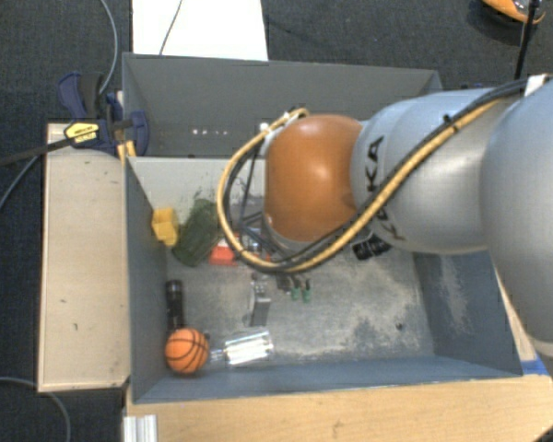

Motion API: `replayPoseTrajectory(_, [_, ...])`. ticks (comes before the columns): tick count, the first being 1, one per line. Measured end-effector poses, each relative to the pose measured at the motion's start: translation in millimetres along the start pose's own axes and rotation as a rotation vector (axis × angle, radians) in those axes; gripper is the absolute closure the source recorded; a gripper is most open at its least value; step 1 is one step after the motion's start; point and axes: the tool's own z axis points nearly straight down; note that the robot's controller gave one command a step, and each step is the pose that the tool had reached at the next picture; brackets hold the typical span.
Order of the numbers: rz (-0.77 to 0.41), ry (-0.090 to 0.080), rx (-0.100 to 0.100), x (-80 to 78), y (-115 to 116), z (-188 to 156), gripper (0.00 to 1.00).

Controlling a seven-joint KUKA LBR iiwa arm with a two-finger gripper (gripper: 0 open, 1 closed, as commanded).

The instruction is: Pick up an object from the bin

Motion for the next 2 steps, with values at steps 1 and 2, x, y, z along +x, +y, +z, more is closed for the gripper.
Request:
replayPoseTrajectory(1, [0.004,-0.007,-0.001,-1.7,-0.9,-4.6,0.0])
replayPoseTrajectory(2, [-0.035,-0.012,-0.001,12.1,25.0,24.4,0.0])
